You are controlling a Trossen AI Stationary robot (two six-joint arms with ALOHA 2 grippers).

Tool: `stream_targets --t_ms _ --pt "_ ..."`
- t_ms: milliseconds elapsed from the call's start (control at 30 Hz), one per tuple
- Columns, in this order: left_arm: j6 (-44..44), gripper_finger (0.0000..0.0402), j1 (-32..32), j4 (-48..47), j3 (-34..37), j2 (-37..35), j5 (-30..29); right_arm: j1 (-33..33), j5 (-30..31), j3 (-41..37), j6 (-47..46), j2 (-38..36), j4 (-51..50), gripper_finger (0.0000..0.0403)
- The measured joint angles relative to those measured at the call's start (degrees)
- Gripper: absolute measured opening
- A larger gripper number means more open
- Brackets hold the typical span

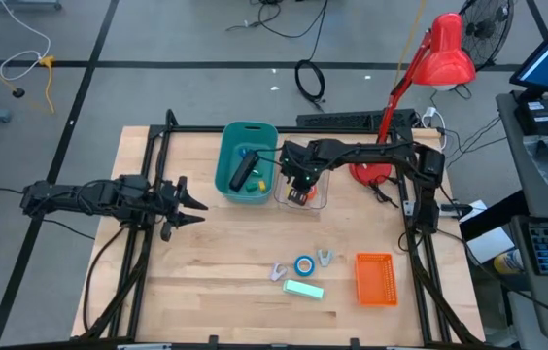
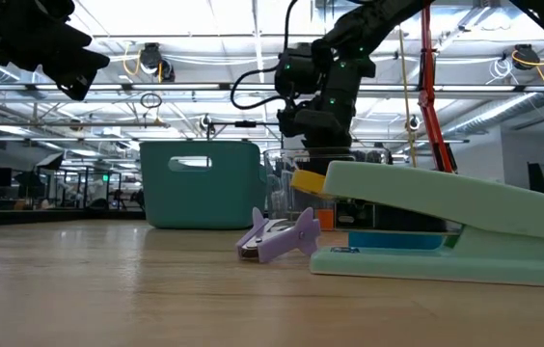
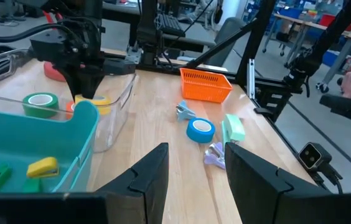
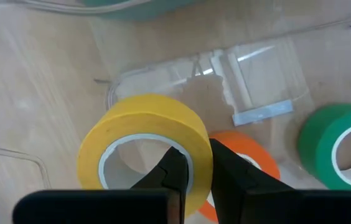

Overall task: Pick and place Stapler, Stapler remover, tape
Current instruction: Put the yellow tape into the transparent bin, then put the blue tape into the transparent bin

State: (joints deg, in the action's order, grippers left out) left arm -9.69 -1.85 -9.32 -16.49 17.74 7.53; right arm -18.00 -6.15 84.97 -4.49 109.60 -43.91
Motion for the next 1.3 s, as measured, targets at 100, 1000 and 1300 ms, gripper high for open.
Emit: stream_targets --t_ms 100,1000,1300 --pt "0.0 0.0157 0.0 0.0 0.0 0.0 0.0 0.0 -0.18 0.0 1.2 0.02 -0.06 0.0035" --pt "0.02 0.0157 0.0 0.0 0.0 0.0 0.02 0.39 -5.9 -0.02 6.07 0.0 2.89 0.0104" --pt "0.2 0.0157 0.0 0.02 0.0 0.0 0.15 0.07 -5.95 -0.07 3.71 -0.55 3.39 0.0117"
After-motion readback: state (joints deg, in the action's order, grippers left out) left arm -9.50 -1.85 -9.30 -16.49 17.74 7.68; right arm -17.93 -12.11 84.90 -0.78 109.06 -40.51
